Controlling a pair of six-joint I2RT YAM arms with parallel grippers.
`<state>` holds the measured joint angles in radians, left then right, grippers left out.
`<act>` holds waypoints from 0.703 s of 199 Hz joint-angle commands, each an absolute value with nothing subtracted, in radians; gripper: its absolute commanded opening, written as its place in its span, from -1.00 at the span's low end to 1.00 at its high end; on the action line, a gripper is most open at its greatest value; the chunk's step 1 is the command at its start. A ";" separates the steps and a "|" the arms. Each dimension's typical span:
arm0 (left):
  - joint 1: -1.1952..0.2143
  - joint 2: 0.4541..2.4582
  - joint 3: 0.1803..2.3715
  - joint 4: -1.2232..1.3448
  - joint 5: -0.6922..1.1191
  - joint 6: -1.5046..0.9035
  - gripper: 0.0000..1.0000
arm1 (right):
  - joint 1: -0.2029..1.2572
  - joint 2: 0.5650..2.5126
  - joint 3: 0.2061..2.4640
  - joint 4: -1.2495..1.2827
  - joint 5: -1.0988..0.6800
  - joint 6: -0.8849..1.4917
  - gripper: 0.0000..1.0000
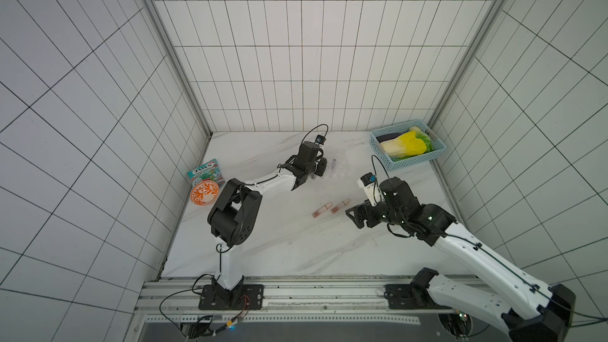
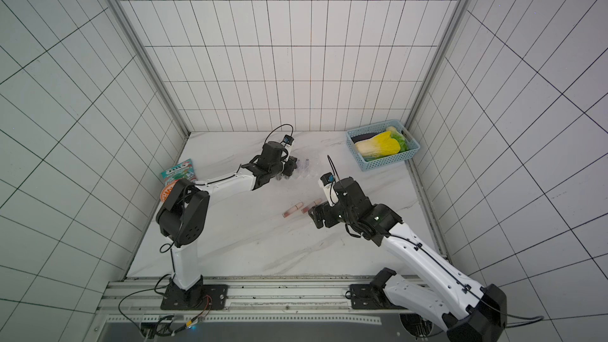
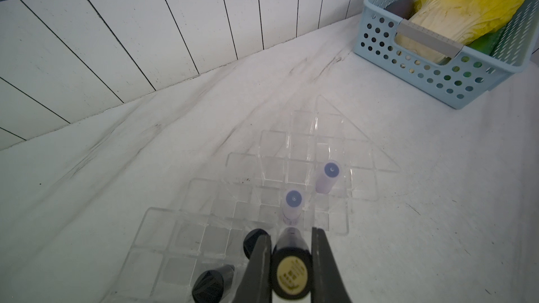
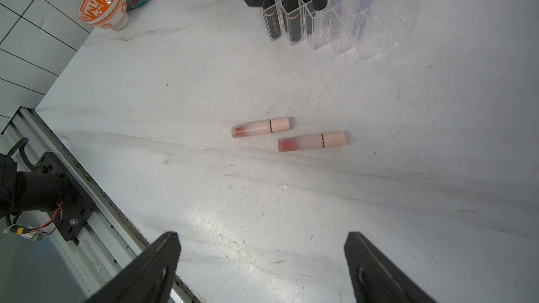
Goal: Arrange the lipsticks in the organizer
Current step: Place the lipstick in the storage box.
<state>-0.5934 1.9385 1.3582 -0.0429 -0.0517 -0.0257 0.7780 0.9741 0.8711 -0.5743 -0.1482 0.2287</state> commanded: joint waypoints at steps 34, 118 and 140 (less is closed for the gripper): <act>-0.602 1.928 1.350 -0.074 -0.081 -0.017 -0.66 | 0.770 0.984 0.898 -0.581 -0.136 0.218 0.83; -0.604 1.724 1.242 -0.072 -0.134 -0.118 0.40 | 0.773 1.202 1.011 -0.687 -0.036 0.164 0.83; -0.589 1.608 1.153 -0.074 -0.155 -0.185 0.40 | 0.774 1.334 1.072 -0.764 0.000 0.132 0.88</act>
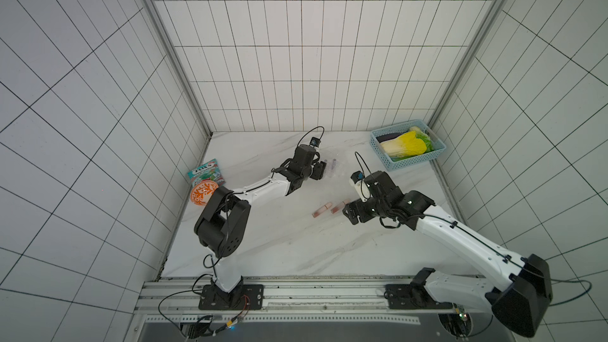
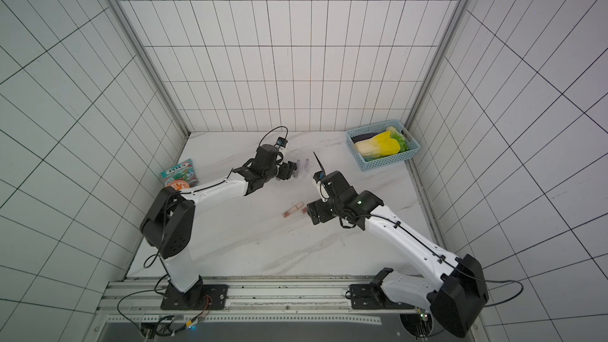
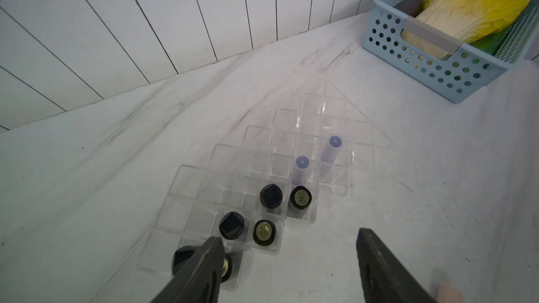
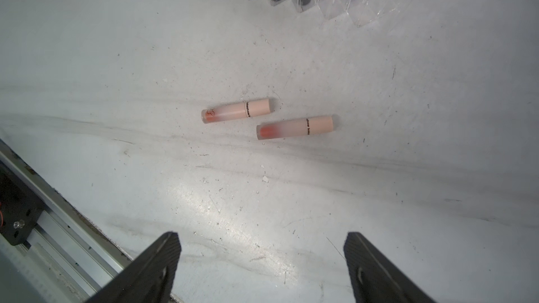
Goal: Arrange the lipsticks in the organizer
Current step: Place the lipstick in the storage box, then pick up the lipstick at the center of the board.
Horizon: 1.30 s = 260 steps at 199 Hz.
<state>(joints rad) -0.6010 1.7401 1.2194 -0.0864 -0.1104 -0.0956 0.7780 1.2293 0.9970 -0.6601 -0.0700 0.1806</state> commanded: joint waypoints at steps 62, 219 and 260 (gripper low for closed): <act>-0.469 1.295 0.892 -0.054 -0.103 -0.388 0.35 | 0.793 1.631 1.179 -0.825 0.079 0.049 0.98; -0.396 1.216 0.828 -0.038 -0.057 -0.367 0.31 | 0.802 1.931 1.379 -0.776 0.163 -0.208 1.00; -0.393 1.216 0.828 -0.038 -0.053 -0.366 0.30 | 0.770 1.950 1.401 -0.758 0.048 -0.219 0.97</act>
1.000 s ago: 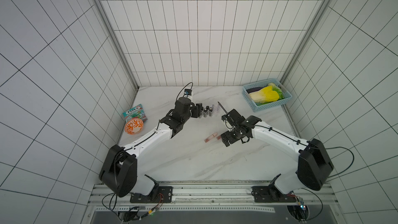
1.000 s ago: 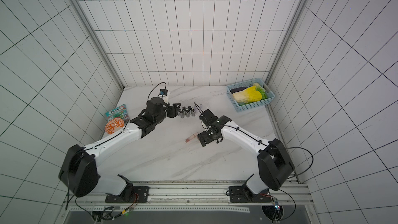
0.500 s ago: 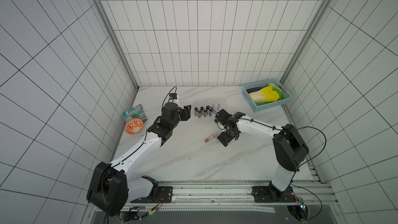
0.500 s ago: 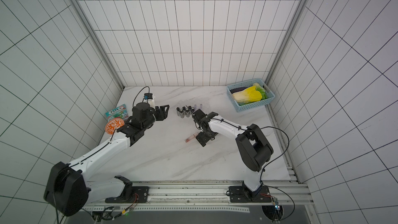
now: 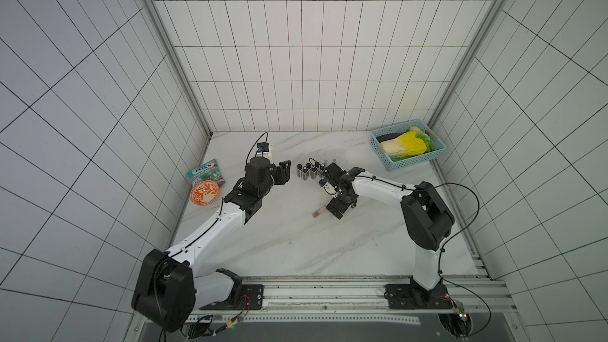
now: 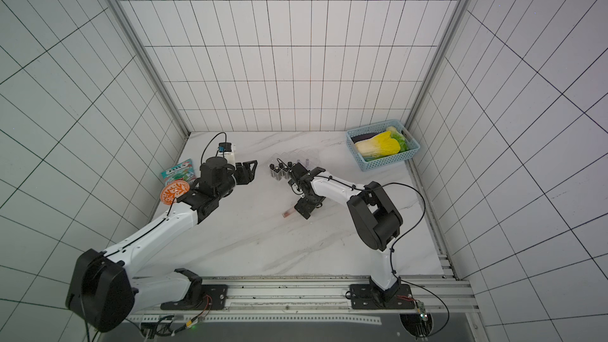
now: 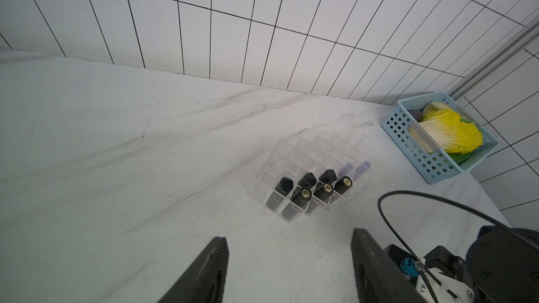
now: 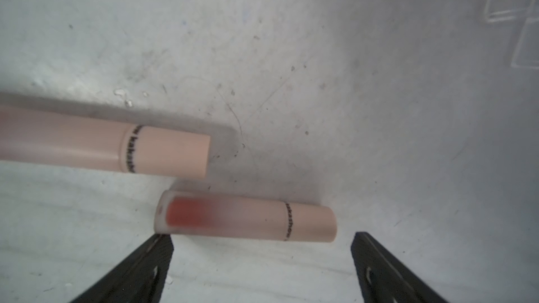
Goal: Arrange the lipsticks in the organizer
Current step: Pick up the lipstick at the center of the board.
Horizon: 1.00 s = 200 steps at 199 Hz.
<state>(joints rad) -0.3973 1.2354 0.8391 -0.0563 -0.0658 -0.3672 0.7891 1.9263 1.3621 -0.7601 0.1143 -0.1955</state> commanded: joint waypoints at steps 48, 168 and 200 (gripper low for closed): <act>-0.392 1.220 0.828 -0.040 -0.051 -0.364 0.29 | 0.764 1.992 1.410 -0.778 -0.004 -0.215 0.80; -0.391 1.207 0.831 -0.046 -0.039 -0.366 0.27 | 0.756 1.927 1.287 -0.804 0.010 -0.091 0.49; -0.391 1.214 0.836 -0.047 -0.021 -0.370 0.27 | 0.755 1.898 1.238 -0.800 0.028 -0.053 0.48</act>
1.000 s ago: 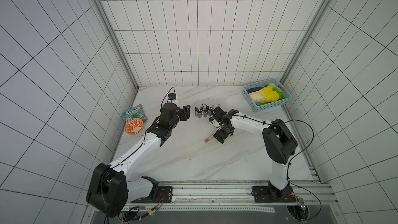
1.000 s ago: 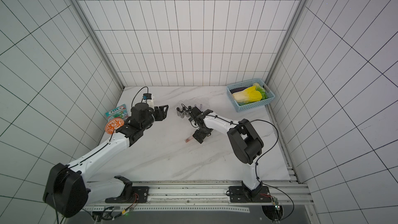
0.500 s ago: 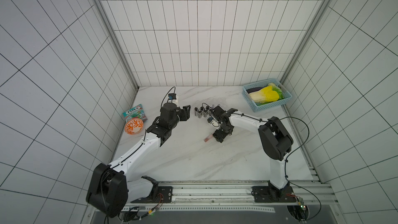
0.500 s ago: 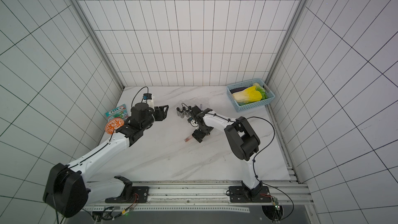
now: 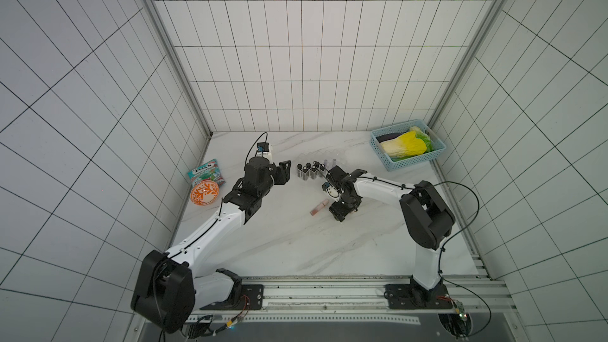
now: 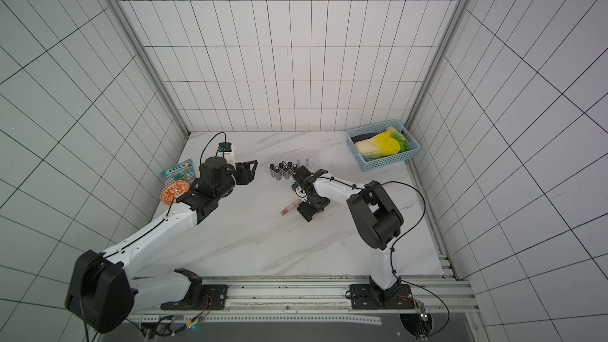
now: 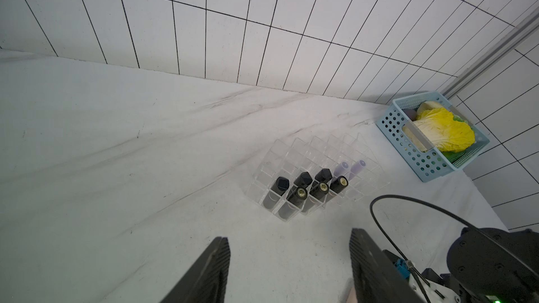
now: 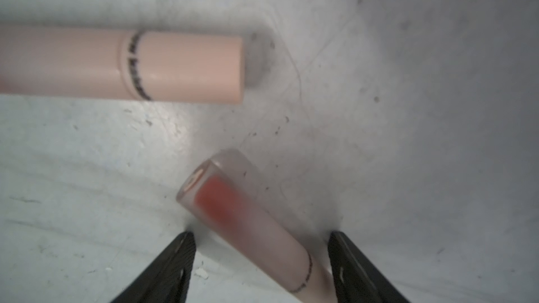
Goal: Arrange the lipsticks in the organizer
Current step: Pick up the lipstick at the center of the board.
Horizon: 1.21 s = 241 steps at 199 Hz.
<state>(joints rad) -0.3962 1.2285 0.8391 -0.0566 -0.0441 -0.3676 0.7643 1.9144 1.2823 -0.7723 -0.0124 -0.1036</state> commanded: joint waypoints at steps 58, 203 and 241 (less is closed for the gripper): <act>-0.391 1.200 0.836 -0.057 0.034 -0.387 0.27 | 0.751 1.880 1.234 -0.816 0.021 -0.016 -0.47; -0.471 1.397 0.938 0.107 0.985 -0.451 0.54 | 0.724 1.267 1.207 -0.684 -0.469 0.083 -0.52; -0.524 1.413 0.967 0.118 0.963 -0.449 0.34 | 0.725 1.293 1.209 -0.669 -0.575 0.086 -0.51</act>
<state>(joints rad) -0.4988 1.3972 0.9230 0.0864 0.9379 -0.4614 0.7319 1.2697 1.2236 -0.6937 -0.4614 0.0723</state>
